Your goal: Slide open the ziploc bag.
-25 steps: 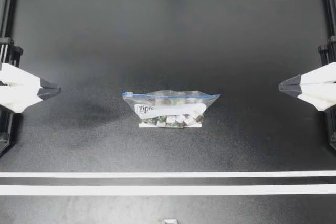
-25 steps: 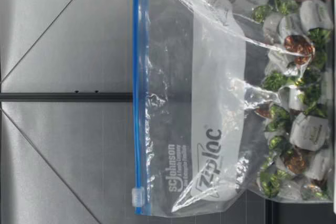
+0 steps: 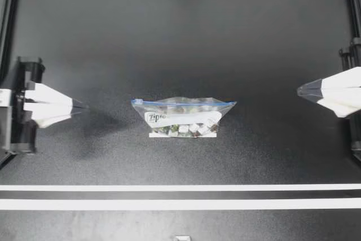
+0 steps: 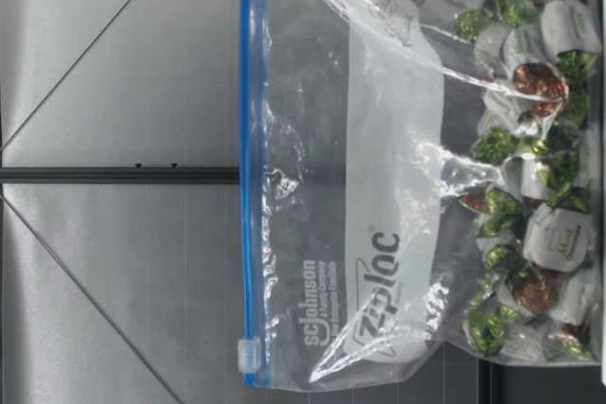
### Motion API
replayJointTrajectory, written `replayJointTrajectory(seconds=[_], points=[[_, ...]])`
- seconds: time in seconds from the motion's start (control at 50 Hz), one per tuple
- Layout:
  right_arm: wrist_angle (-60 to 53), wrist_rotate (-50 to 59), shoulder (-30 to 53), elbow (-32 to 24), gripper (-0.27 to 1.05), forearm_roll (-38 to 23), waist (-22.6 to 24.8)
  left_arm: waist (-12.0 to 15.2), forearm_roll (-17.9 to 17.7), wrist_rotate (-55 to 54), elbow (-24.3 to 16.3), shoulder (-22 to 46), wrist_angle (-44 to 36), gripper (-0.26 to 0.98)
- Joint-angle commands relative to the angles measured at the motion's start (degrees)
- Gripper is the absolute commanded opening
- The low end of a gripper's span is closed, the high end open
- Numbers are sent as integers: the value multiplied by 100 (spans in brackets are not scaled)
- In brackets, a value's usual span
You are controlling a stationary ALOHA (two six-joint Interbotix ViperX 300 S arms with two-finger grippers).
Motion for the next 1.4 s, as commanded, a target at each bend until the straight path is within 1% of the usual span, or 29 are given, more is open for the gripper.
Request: replayJointTrajectory(seconds=[0.0,0.04,0.08,0.24,0.38,0.46,0.54,0.62,0.7,0.76,0.86,0.94,1.02,1.12,1.22,1.38], points=[[-387,0,413,-193,-14,9,-149,202,-18,-9,105,396,-176,-15],[-492,0,624,-264,-14,26,-246,281,-53,-44,167,589,-325,-15],[-536,9,800,-343,-14,26,-316,299,-88,-35,211,729,-466,-15],[-545,-9,1564,-800,-14,35,-475,299,-229,-70,316,1283,-1160,-12],[-545,-35,2171,-1204,-13,35,-510,299,-264,-79,325,1740,-1644,-3],[-545,-44,2522,-1415,-12,35,-527,299,-316,-88,290,1986,-1828,6],[-545,-53,2856,-1644,-8,35,-536,299,-483,-88,255,2232,-1978,20],[-536,-62,3226,-1890,-2,26,-554,299,-536,-88,193,2399,-2074,33],[-501,-79,3524,-2127,7,9,-554,299,-536,-88,105,2531,-2153,41],[-457,-79,3709,-2285,15,9,-554,299,-527,-79,35,2610,-2180,43],[-334,-88,4043,-2575,32,-18,-562,299,-527,-79,-79,2804,-2268,43],[-202,-88,4280,-2804,43,-44,-562,290,-527,-79,-167,3032,-2426,43],[18,-88,4535,-3067,50,-53,-562,255,-527,-105,-290,3278,-2610,43],[404,-88,4852,-3419,53,-79,-562,246,-527,-149,-448,3542,-2707,43],[940,-105,5115,-3806,53,-202,-554,246,-527,-149,-580,3727,-2716,43],[1477,-97,5396,-4184,53,-360,-562,237,-527,-149,-650,3779,-2751,42]])
